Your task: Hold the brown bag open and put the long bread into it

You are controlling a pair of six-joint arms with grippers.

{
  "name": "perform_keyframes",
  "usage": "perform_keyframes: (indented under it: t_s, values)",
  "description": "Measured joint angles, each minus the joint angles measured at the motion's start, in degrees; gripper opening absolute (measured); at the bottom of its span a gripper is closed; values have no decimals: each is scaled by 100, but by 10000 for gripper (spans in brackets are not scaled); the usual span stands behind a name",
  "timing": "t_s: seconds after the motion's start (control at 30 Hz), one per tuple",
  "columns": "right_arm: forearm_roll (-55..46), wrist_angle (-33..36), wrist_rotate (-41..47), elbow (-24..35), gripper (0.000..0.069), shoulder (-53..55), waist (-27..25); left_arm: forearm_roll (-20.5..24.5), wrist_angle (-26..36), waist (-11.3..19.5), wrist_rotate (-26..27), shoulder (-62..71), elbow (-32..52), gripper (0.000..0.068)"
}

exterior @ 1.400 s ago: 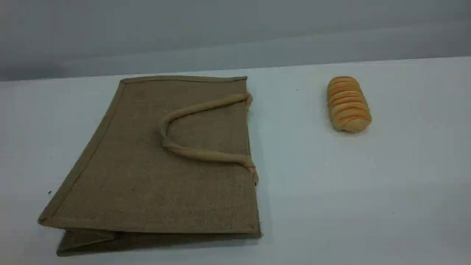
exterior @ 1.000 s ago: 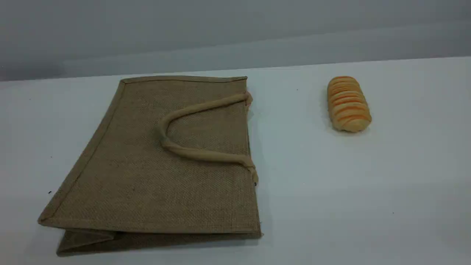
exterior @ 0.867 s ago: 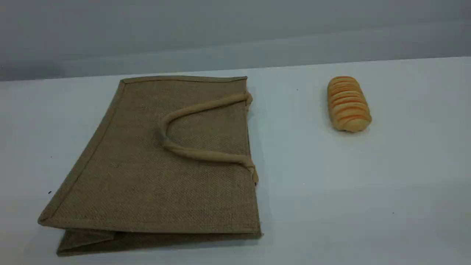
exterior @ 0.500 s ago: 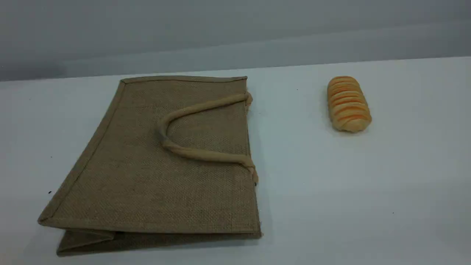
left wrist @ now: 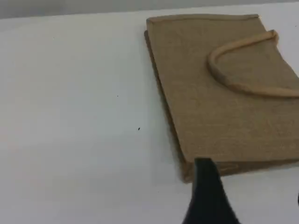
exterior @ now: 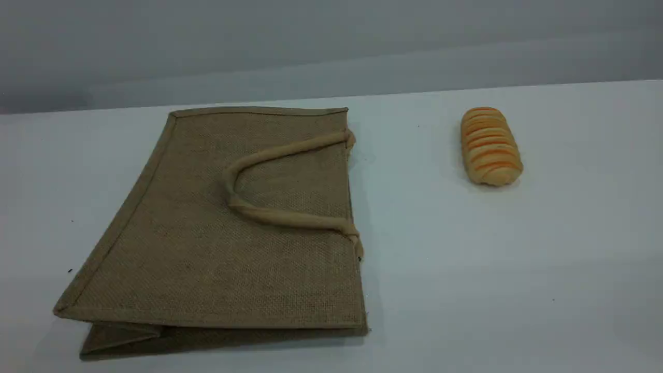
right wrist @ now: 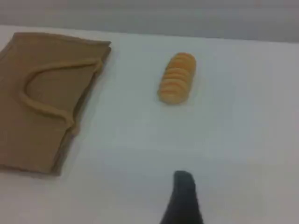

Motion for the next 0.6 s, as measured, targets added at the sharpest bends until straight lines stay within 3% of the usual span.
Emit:
perform_keyframes:
  t_s: [0.3,0.43,0.6]
  values:
    - [267,-101,0,-44,500,0,-2,38,-54,0,0,39,-53,403]
    - [647,-548,0,-253,500,95,-2,52,-390,0,-86,479,-313,403]
    - [1152,-1344,-334,-354,500,1062,-2,52,-857,0,-424,1589,-618,403]
